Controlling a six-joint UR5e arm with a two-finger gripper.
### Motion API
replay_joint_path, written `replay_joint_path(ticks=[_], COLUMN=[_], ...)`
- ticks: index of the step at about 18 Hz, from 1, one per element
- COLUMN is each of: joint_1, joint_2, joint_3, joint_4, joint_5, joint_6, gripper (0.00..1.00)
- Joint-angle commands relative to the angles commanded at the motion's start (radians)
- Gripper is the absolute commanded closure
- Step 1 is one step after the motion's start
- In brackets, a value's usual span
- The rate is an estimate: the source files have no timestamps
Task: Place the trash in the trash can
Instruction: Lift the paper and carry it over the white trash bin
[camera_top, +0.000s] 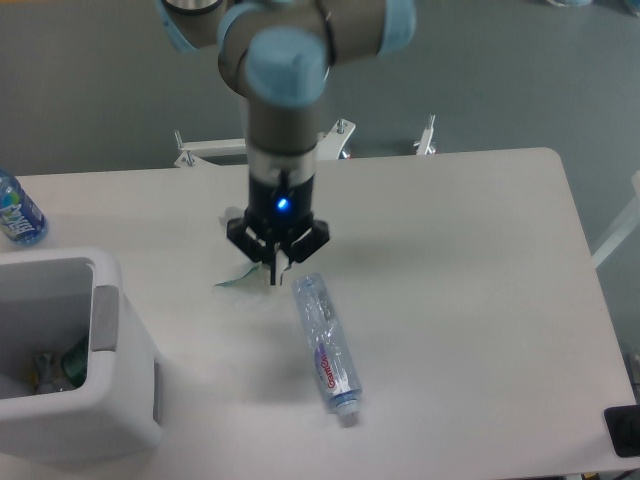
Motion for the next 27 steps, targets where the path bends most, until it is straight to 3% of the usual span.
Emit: replay_joint_path(ticks=[3, 6, 9, 14, 18, 23, 26, 27], joint_1=[-0.012, -0.020, -0.089, -0.216, -0.328, -0.382, -0.396, -0.397], joint_2=[-0.015, -0.018, -0.012, -0.047, -0.109, -0.150, -0.179, -0.190], joint_3=[0.091, 0.112, 0.141, 0.137, 0.135, 0.134, 0.143, 0.149], joint_4=[0.000, 0.003, 0.029, 0.159, 0.166, 0.166, 0.167, 0.167], joint_5=[-0.009, -0.071, -0.083, -0.083, -0.074, -0.066, -0.066, -0.066], joint_6=[-0.102, -0.140, -0.165, -0.152, -0.125, -0.125, -0.111, -0.110], gripper=[1.00, 1.00, 1.00, 1.00, 0.96, 0.95, 0.78, 0.66])
